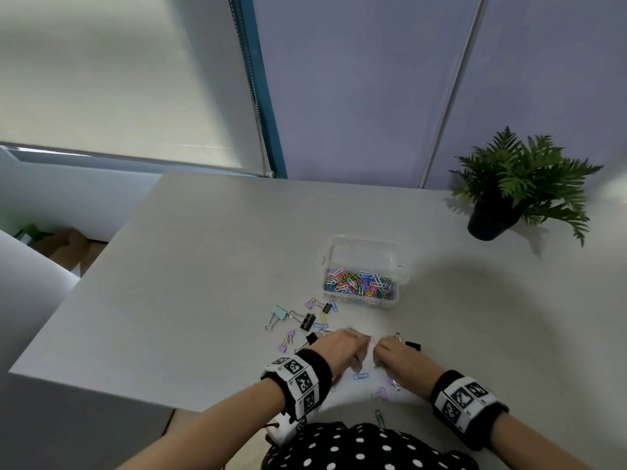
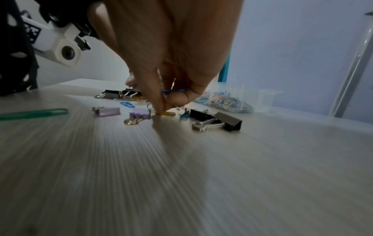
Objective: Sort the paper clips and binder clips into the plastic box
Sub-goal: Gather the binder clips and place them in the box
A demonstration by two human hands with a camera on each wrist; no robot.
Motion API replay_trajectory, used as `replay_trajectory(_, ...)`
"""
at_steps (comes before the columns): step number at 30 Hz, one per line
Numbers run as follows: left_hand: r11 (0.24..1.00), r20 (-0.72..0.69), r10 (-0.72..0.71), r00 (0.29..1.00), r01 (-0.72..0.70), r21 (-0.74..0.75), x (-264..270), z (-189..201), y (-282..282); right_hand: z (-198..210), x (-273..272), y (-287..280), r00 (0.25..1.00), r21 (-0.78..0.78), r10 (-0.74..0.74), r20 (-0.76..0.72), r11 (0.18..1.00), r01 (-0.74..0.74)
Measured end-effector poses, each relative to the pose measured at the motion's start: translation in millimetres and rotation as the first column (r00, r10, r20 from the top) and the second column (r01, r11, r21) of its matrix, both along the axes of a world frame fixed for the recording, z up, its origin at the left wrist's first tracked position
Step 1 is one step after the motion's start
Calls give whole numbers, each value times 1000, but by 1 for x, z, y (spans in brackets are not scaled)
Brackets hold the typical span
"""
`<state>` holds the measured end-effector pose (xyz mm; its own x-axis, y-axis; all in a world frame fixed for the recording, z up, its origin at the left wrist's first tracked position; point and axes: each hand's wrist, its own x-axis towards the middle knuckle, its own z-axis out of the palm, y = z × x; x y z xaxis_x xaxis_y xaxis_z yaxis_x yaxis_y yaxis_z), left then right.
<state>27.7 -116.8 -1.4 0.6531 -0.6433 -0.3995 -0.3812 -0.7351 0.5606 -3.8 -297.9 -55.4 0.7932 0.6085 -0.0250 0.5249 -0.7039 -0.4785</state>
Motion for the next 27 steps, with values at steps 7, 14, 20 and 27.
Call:
replay_trajectory(7,981,179,-173,968,153,121,-20,-13,-6,-5,4,-16,994,-9,-87,-70,996,87)
replay_trajectory(14,958,334,-262,905,202,205,-28,-14,-3,31,-1,-28,678,312,-86,-730,840,443)
replay_trajectory(20,998,165,-69,984,67,19,-9,-12,4,37,-14,-34,642,317,12,-767,877,362)
replay_trajectory(27,989,25,139,990,-138,-52,22,-2,15,10,-40,-1,923,267,309,-227,932,-246)
